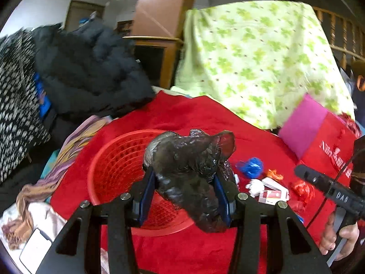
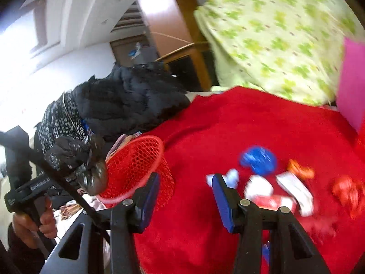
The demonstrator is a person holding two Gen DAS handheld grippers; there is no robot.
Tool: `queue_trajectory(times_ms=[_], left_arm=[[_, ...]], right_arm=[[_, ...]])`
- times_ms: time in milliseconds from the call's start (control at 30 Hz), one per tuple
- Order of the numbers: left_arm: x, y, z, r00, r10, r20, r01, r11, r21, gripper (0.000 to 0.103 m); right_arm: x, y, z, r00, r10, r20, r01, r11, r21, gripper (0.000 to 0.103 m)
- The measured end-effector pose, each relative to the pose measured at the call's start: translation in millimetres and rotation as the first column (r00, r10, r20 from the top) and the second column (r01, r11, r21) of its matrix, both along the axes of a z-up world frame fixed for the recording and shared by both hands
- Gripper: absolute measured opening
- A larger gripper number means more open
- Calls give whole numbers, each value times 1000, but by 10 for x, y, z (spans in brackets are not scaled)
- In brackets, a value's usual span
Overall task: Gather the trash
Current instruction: 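Lift the black bag with left tool while right tool holds the toothpaste box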
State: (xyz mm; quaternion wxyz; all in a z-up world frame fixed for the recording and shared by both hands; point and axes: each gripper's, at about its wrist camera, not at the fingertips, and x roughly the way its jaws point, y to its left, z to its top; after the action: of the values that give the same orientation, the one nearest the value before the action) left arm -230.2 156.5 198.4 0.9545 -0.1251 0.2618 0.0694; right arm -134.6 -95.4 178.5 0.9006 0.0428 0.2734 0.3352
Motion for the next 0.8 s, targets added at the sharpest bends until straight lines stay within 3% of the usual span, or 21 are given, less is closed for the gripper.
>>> queue_trajectory(times_ms=[67,133,167,300,467,600,767,800], left_arm=[[-40,-12,-44,1000,-15,5,15,1000,-8,50],[-56,-71,-52,999,-40,12,40,999,-17,50],[-98,-113,-55,998,-62,14,62,998,-30,50],[-70,-465,-69,985,-172,19,173,983,-67,50],[61,-984,-166,958,-288,-11,286,954,-94,50],[142,-1253,-296,939,-340,-53,332,936,-120,50],[188,-1393,-400,928,-359,-101,346,930,-124,50],[199,-1390,-411,928,-356,-108,342,931,-128,50]], right_arm=[[32,61,21,1000,7,-11,-7,1000,18,53],[15,-29,-20,1000,-8,-4,8,1000,-5,71],[13,-108,-53,1000,-27,5,27,999,-30,73],[-18,-660,-297,996,-80,-31,76,990,-123,75],[33,-1417,-778,977,-131,-168,97,976,-197,76],[76,-1565,-1082,966,-137,-218,80,964,-252,76],[70,-1354,-1358,976,-107,-191,36,939,-341,77],[63,-1263,-1411,981,-107,-159,36,919,-393,77]])
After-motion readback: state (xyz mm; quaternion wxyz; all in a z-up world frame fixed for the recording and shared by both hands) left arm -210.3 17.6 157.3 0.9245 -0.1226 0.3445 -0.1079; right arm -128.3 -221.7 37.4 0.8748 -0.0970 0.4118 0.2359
